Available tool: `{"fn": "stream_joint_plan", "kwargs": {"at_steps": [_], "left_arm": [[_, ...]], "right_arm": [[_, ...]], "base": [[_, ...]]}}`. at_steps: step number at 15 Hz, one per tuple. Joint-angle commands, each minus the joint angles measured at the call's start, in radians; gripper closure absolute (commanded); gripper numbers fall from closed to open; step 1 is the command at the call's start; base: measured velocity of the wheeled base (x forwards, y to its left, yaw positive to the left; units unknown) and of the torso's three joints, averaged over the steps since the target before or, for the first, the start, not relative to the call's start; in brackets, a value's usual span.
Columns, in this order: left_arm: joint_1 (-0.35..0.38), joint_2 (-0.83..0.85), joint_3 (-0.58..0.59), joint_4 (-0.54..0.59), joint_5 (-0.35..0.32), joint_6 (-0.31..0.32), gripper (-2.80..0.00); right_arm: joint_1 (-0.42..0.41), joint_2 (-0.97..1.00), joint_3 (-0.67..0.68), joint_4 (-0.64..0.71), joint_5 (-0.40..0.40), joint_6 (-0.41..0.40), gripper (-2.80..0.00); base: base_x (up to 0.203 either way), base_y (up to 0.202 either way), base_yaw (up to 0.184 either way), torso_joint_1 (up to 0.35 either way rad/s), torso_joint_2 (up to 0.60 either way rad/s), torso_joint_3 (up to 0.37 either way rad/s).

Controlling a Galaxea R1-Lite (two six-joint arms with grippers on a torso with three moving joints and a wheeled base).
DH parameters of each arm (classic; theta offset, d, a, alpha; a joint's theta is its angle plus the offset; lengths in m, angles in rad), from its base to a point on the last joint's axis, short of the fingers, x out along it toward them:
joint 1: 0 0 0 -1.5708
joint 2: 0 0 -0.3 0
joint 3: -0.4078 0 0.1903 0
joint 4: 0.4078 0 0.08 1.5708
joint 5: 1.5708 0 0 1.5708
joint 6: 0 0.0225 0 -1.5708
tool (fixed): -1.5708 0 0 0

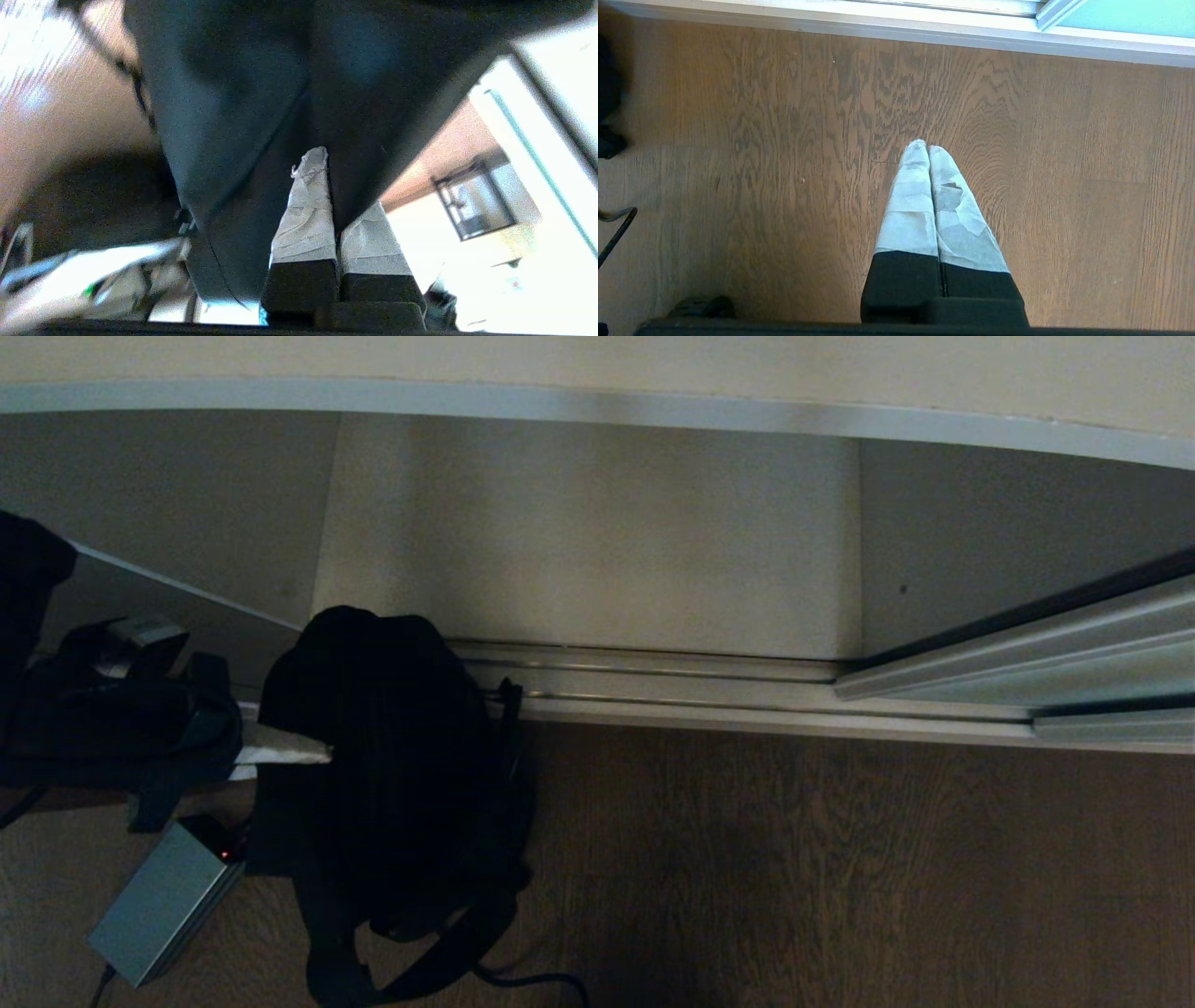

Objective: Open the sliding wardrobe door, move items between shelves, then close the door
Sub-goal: Place the bag on the lower shelf

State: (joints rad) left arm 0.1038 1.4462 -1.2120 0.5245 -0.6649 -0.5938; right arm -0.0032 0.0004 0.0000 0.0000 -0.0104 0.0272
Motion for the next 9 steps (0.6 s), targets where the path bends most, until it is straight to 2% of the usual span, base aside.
{"fn": "stream_joint_plan", "kwargs": {"at_steps": [1, 5, 9], "left_arm": [[-0.009, 0.101, -0.085, -0.025, -0.002, -0.021, 0.00], [-0.023, 0.217, -0.215, -0.074, -0.002, -0.054, 0.00], [-0.038, 0.314, -0.404, -0.129, 0.001, -0.104, 0.00]], "right_arm": [[0.000, -0.003, 0.000, 0.000, 0.000, 0.000, 0.00], [0.000, -0.003, 0.000, 0.000, 0.000, 0.000, 0.00], [0.000, -0.003, 0.000, 0.000, 0.000, 0.000, 0.00]], "base": [[0.000, 0.000, 0.000, 0.000, 0.00, 0.000], [0.000, 0.000, 0.000, 0.000, 0.00, 0.000], [0.000, 0.000, 0.000, 0.000, 0.00, 0.000]]}}
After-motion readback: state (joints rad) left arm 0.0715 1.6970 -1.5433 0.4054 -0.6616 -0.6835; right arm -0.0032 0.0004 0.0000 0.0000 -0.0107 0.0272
